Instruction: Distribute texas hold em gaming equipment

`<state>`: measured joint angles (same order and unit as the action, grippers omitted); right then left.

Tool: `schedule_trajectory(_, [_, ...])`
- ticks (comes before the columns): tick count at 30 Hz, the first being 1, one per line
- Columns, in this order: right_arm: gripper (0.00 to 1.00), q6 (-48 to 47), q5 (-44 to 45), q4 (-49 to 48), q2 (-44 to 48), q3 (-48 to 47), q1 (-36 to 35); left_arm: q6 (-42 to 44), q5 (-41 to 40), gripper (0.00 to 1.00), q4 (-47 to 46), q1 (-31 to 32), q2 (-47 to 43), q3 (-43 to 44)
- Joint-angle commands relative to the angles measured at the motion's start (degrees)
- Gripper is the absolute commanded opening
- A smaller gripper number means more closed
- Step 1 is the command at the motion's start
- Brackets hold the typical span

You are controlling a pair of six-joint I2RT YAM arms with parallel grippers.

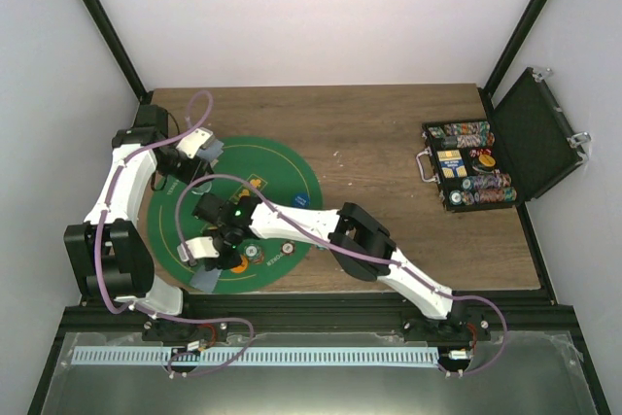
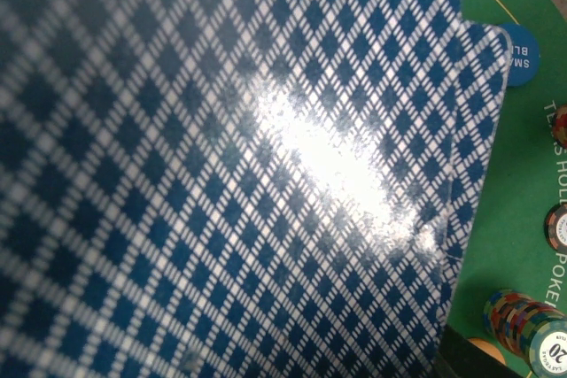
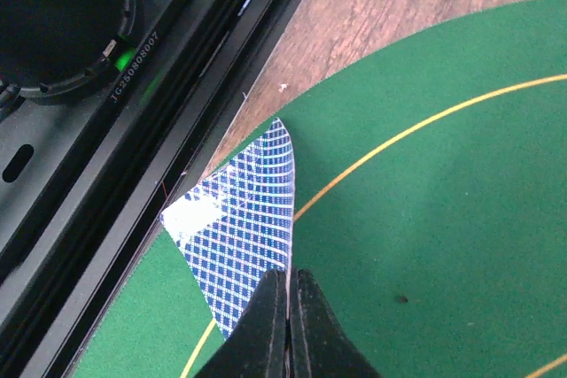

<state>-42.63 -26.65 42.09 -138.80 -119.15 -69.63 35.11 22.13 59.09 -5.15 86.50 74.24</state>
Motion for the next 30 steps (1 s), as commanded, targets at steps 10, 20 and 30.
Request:
schedule_trajectory(10, [0.03, -5.46, 0.52, -2.74, -0.69, 0.92, -1.21, 0.41, 1.18, 0.45, -0.18, -0.13, 0.24, 0.40])
schedule_trajectory(20, [0.28, -3.74, 4.12, -5.41, -0.70, 0.94, -1.30, 0.48, 1.12, 0.45, -0.03, -0.13, 0.25, 0.37])
schedule_trajectory(30, [0.54, 1.28, 12.74, -6.60, -0.21, -1.71, -1.21, 0.68, 1.25, 0.45, -0.05, -0.18, 0.84, 0.56])
